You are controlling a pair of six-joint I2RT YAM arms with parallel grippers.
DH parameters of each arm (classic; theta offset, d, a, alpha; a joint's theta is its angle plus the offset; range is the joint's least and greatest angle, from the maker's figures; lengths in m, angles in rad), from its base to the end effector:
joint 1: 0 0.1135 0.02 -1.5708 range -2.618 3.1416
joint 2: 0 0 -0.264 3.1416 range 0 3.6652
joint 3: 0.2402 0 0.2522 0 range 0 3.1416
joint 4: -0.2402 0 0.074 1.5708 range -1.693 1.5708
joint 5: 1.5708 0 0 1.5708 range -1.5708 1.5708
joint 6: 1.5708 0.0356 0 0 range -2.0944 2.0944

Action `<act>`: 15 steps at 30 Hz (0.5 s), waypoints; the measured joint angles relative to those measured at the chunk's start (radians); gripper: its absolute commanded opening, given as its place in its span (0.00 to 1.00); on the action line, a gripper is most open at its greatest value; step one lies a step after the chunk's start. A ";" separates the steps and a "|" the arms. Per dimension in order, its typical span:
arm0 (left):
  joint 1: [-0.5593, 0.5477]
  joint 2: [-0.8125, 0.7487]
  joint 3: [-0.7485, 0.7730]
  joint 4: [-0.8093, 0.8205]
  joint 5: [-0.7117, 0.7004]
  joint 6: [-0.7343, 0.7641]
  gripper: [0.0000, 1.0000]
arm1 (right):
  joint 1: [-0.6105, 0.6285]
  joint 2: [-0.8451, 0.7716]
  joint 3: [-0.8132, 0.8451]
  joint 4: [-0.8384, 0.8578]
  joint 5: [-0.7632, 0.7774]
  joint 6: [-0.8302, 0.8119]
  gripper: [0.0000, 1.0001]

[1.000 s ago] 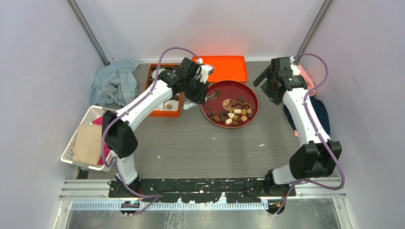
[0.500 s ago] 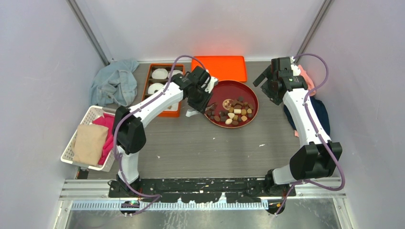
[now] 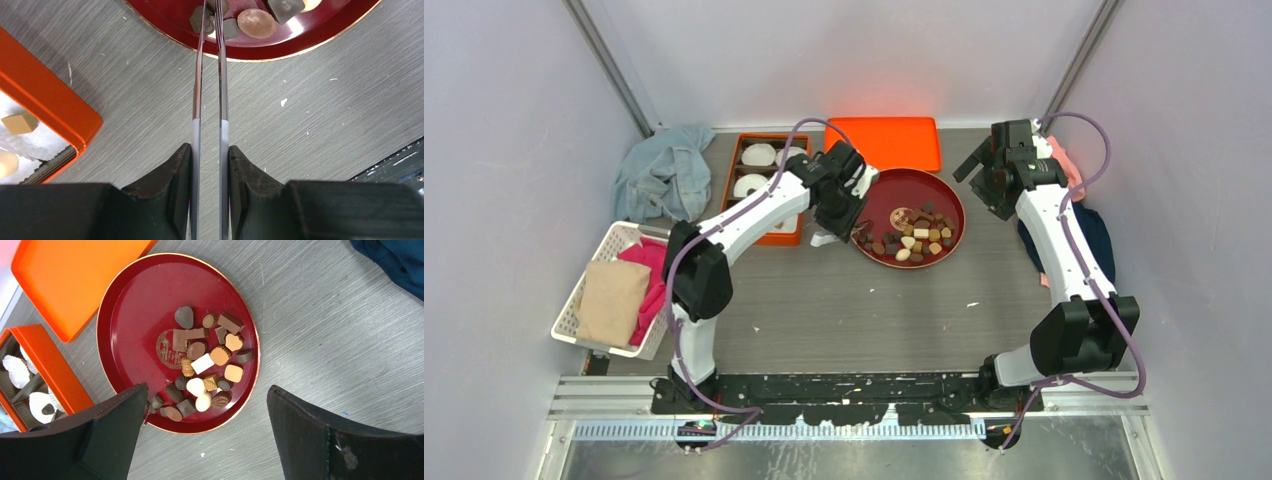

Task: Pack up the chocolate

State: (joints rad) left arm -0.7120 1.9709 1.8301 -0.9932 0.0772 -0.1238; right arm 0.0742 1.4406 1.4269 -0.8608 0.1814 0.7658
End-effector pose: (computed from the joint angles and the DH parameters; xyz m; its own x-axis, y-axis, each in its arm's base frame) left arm 0.3162 -0.2766 0.2825 -0.7642 0.4969 -0.4112 0.5862 0.8010 -0.1216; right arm 0.3011 0.0159 0.3483 -0.5221 0.6448 -0.5583 0.5609 0.7526 0.3448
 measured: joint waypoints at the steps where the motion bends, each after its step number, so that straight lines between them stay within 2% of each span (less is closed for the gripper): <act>1: 0.000 0.003 0.000 0.000 0.004 0.000 0.23 | 0.000 0.002 0.000 0.000 0.000 0.000 0.95; 15: -0.001 0.076 0.053 -0.010 0.055 0.001 0.23 | 0.000 0.002 0.000 0.000 0.000 0.000 0.95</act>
State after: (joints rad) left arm -0.7132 2.0468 1.8828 -1.0027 0.1322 -0.1230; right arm 0.0742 1.4425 1.4269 -0.8608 0.1810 0.7654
